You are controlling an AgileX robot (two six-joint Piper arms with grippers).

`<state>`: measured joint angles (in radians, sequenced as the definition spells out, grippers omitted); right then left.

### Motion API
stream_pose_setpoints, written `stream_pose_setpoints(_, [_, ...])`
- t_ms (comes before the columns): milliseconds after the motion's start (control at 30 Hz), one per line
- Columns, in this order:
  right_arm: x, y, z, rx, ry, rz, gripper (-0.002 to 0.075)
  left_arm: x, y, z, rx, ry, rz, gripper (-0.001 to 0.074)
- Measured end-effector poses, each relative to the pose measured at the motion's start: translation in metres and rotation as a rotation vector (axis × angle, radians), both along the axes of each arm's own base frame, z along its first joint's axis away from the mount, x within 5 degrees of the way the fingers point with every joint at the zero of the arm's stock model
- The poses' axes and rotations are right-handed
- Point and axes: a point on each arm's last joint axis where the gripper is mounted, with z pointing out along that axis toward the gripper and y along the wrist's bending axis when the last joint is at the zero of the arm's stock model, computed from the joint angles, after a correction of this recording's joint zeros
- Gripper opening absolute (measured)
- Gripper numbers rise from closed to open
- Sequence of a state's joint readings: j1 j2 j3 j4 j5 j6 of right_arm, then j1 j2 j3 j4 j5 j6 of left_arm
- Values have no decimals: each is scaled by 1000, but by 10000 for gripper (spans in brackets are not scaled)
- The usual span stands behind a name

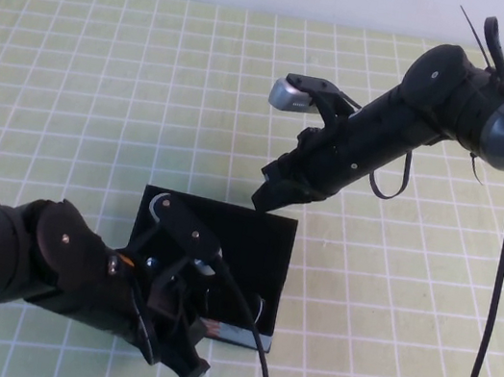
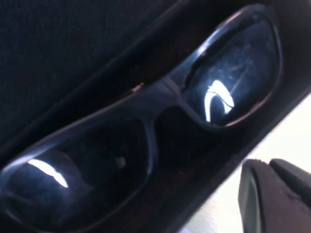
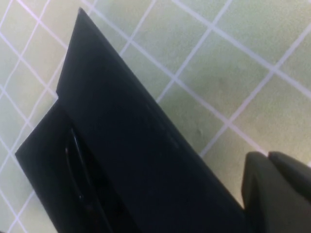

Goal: Return glasses to glasses case
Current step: Close the glasses case

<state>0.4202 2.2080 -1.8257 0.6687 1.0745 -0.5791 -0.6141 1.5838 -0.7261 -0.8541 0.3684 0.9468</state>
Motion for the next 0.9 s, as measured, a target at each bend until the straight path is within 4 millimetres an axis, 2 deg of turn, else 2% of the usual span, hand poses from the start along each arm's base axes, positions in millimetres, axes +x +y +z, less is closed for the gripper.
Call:
stream_pose_setpoints(333, [0,-1,0,-8,-6,6,-17,4,3,-1,12,-57,40,-3])
stream_pose_setpoints(467, [-1,-2,6,-2,-11,10,-17,5,3,-2,14,-71,49,-3])
stream_pose_setpoints(667, [-12,2,13,47,80,64,-18,9,5,-1,18,-113,77,-3])
stream_pose_setpoints(900, [-17,12,17,102,102,87,-18,11,5,0,20,-130,85,-3])
